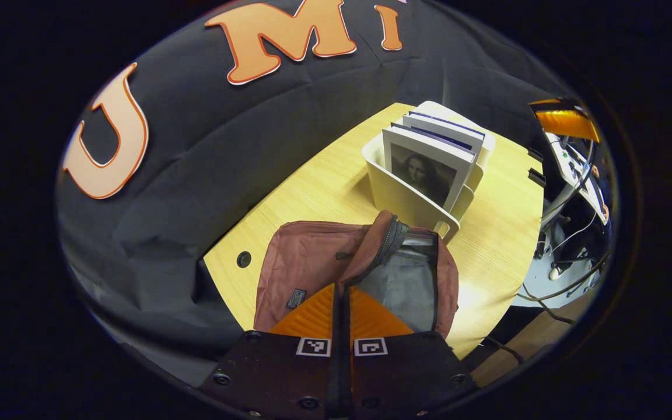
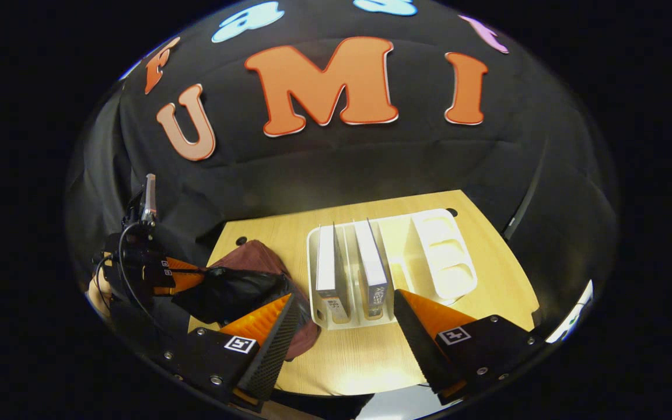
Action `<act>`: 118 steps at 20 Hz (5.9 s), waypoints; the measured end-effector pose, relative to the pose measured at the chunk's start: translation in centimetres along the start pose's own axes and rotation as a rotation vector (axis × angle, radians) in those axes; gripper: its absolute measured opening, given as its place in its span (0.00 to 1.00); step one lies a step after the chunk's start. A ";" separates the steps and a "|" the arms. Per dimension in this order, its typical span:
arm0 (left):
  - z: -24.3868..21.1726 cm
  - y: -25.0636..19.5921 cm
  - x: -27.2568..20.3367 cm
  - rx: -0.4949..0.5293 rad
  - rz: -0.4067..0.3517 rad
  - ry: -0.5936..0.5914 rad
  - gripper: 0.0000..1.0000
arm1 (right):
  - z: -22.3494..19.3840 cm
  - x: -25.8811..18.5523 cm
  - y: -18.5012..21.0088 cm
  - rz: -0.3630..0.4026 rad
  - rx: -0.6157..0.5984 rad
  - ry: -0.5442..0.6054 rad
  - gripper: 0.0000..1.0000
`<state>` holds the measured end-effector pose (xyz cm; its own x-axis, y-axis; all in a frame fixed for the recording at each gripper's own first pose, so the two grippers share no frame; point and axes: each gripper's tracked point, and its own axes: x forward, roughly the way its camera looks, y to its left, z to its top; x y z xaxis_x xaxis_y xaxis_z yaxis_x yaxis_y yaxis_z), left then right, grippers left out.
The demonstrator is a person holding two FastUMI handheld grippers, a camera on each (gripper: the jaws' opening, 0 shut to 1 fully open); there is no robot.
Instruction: Open the schoolbag, grab two books from the bookshelf and put them into the schoolbag.
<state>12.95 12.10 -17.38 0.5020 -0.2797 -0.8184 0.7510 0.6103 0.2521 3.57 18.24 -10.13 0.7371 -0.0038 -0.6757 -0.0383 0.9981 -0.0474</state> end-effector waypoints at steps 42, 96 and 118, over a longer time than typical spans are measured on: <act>-2.3 1.1 2.9 -0.026 -0.079 0.064 0.01 | 3.1 14.9 0.6 -0.100 -0.074 0.621 0.35; -0.6 -3.7 -1.1 -0.018 -0.044 0.129 0.01 | -21.2 22.2 19.3 0.232 0.953 0.405 0.90; -1.6 -2.4 -1.0 -0.068 -0.069 0.104 0.00 | -15.8 9.2 -2.6 0.051 0.438 0.207 0.98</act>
<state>9.99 12.12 -18.02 0.4001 -0.2461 -0.8828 0.7498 0.6418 0.1609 -0.22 14.62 -27.82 0.5906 0.0776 -0.8032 0.2496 0.9290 0.2733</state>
